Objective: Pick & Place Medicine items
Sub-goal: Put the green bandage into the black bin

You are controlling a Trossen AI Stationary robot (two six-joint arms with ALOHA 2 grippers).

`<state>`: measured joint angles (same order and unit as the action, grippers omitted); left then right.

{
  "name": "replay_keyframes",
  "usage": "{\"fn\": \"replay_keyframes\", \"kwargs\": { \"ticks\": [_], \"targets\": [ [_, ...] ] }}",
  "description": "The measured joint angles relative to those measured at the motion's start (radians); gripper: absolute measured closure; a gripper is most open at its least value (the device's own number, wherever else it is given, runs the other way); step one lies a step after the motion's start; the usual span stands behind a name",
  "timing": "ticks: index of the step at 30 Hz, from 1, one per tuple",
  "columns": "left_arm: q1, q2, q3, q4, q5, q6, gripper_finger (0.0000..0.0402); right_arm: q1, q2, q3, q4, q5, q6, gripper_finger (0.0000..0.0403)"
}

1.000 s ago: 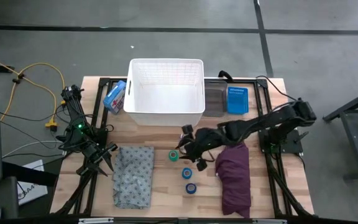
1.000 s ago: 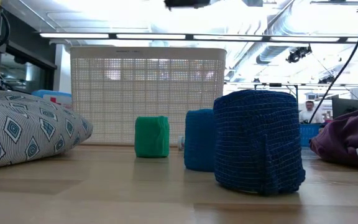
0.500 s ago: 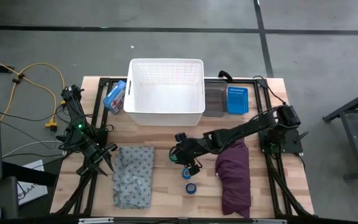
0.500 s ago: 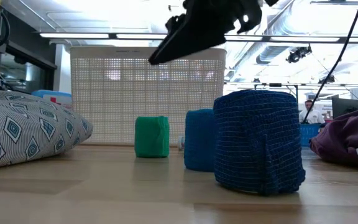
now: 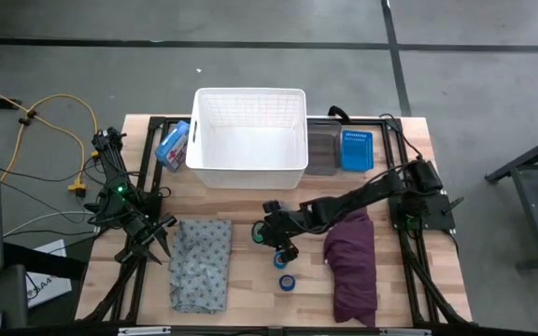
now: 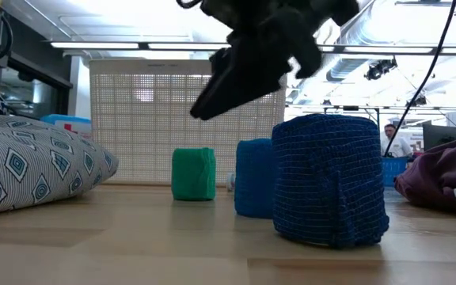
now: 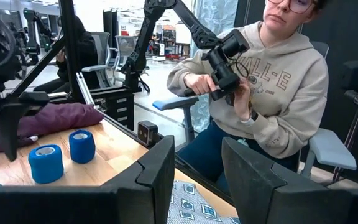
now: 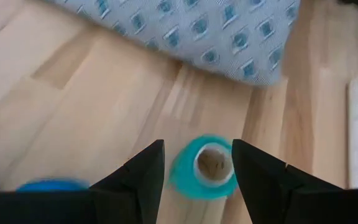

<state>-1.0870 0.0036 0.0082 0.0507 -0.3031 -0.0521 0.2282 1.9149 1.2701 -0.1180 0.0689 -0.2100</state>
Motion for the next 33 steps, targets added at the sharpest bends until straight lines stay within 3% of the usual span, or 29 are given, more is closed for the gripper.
{"fn": "replay_keyframes", "kwargs": {
  "ticks": [33],
  "targets": [
    [0.000, 0.000, 0.000, 0.013, 0.000, 0.000, 0.0274, -0.008, 0.061, -0.001, 0.001, 0.002, 0.031, 0.0227]
  ]
}}
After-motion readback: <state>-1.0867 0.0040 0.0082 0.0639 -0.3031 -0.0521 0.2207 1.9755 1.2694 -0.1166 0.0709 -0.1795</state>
